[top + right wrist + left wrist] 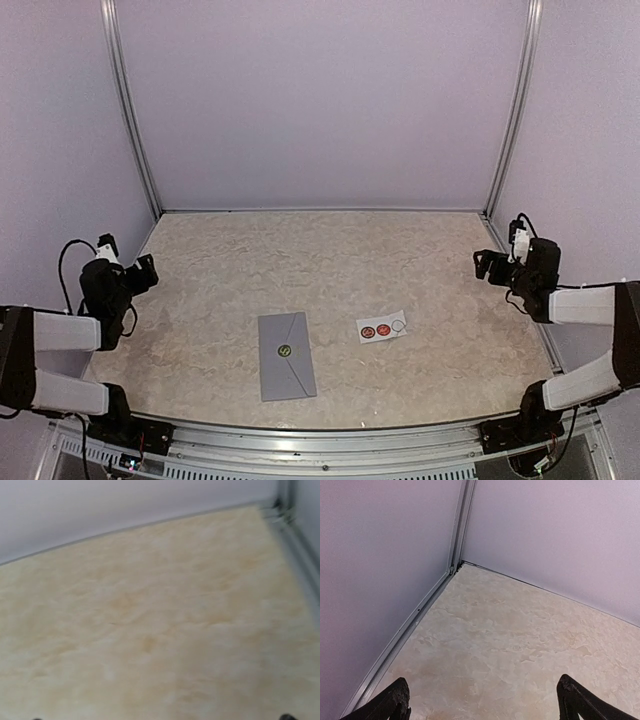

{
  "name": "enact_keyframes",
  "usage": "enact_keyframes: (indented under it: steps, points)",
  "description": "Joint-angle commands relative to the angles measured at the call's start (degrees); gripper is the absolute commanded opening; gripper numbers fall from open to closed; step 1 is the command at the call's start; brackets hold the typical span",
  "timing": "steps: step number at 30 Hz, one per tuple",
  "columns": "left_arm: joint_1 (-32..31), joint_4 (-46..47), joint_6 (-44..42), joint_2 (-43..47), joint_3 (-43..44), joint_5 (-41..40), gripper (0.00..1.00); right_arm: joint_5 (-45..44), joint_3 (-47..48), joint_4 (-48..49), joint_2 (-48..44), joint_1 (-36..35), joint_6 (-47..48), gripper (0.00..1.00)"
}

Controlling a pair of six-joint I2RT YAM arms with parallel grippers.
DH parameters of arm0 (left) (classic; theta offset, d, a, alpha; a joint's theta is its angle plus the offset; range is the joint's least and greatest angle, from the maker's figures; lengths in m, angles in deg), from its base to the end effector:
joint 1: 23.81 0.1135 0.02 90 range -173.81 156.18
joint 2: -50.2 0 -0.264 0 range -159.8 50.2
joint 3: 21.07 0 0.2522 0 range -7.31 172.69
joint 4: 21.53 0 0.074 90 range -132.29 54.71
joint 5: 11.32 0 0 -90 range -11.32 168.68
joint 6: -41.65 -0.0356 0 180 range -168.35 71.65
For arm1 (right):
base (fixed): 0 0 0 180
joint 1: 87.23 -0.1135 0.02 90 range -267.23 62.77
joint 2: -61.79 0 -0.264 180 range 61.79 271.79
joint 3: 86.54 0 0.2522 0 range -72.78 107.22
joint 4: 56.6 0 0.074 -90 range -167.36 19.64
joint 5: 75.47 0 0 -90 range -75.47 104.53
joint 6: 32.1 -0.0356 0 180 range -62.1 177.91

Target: Place the letter into the envelope and seal it

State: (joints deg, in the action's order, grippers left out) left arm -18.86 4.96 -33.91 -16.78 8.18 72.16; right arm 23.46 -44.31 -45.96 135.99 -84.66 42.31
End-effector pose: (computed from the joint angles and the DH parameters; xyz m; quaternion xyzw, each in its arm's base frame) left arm 0.2223 0.0233 0.1808 -0.1655 0.7546 -0.0086 0.6349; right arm 0.2637 -0.0063 0.1943 0.0866 0.8199 0.1276 0.5514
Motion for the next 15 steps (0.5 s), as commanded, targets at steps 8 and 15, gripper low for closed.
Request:
enact_keyframes:
  steps: [8, 15]
  points:
    - [0.1, 14.1, -3.9, -7.3, -1.7, -1.1, 0.99, -10.9, -10.3, 26.5, 2.0, 0.2, 9.0, 1.0]
    - [-0.1, 14.0, -3.3, -7.2, -1.7, -2.5, 0.99, -11.1, -12.3, 33.1, 4.3, 0.2, 9.5, 1.0]
